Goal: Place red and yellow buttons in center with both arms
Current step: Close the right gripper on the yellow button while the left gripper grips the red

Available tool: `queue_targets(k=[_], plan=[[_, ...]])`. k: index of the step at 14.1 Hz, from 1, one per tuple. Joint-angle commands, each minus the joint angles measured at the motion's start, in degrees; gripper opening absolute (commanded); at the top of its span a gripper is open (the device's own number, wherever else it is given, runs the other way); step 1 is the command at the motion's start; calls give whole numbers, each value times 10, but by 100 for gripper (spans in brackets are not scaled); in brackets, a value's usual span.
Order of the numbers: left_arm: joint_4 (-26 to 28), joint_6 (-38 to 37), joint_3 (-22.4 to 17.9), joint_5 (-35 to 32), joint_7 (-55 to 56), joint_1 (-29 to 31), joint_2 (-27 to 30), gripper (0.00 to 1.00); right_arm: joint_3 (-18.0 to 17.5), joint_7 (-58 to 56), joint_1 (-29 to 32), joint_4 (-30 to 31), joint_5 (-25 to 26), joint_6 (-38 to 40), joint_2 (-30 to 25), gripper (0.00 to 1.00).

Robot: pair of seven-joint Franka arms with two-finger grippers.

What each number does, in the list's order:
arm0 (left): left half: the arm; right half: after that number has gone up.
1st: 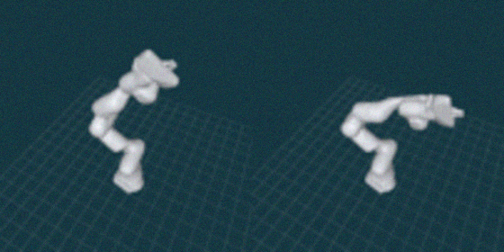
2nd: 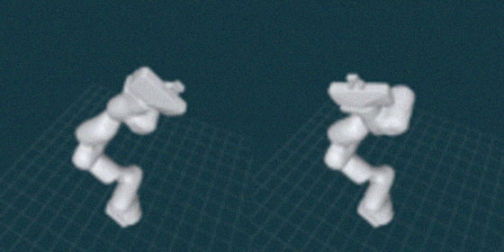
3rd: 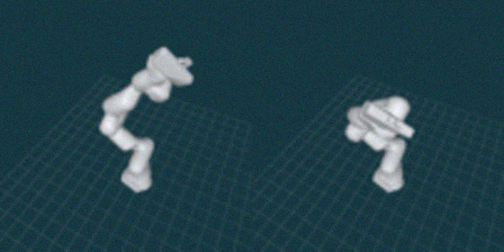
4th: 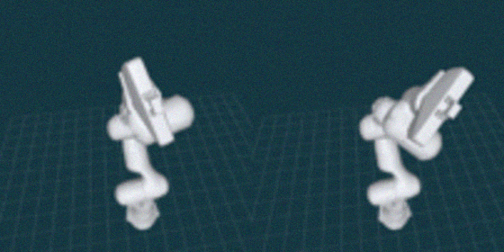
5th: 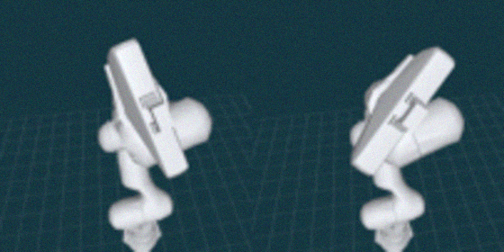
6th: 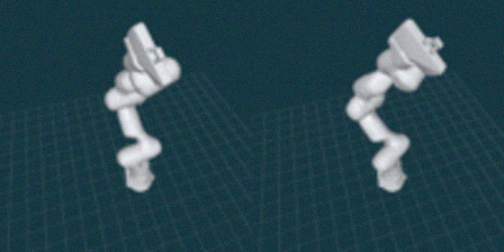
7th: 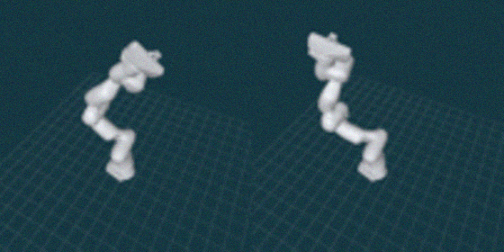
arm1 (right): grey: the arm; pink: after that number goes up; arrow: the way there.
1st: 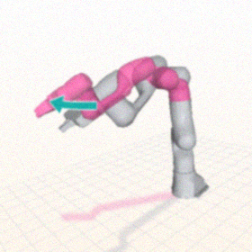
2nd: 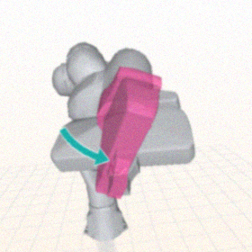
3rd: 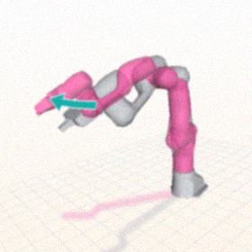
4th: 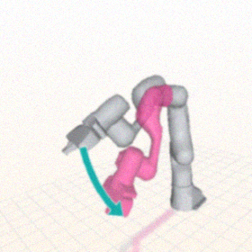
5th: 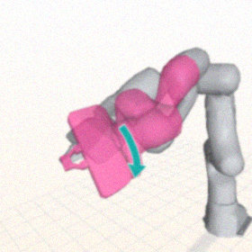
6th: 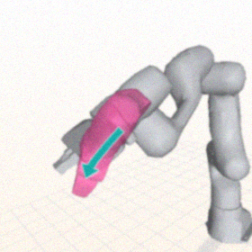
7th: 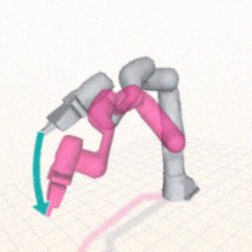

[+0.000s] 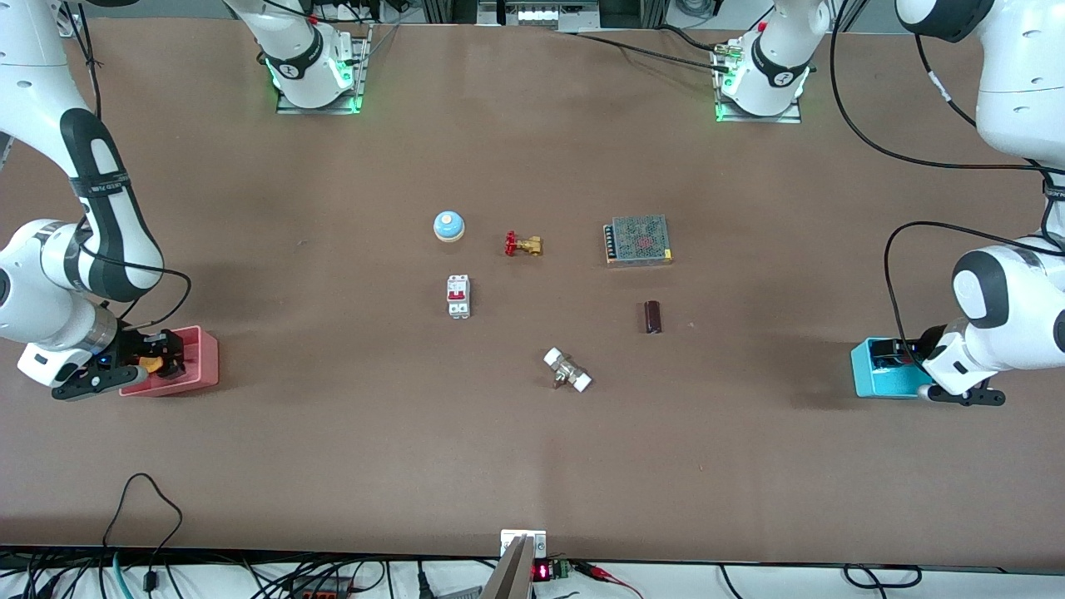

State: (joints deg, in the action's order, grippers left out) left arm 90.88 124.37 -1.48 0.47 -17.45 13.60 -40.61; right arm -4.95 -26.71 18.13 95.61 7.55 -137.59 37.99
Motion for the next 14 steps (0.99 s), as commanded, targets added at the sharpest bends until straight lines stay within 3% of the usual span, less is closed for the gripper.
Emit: queue_targets(k=[1, 4, 7, 10, 14], plan=[[0, 12, 4, -10, -23, 6, -3, 96, -8, 4, 9, 5, -7, -7, -1, 62], [4, 11, 4, -10, -24, 6, -4, 88, -8, 4, 8, 5, -6, -7, -1, 46], [4, 10, 4, -10, -24, 6, -4, 67, -8, 3, 9, 4, -6, -7, -1, 32], [3, 10, 4, -10, -22, 6, -4, 43, -8, 3, 9, 3, -6, -7, -1, 32], [1, 9, 4, -10, -22, 5, 1, 24, -10, 0, 7, -1, -7, 39, -36, 31]])
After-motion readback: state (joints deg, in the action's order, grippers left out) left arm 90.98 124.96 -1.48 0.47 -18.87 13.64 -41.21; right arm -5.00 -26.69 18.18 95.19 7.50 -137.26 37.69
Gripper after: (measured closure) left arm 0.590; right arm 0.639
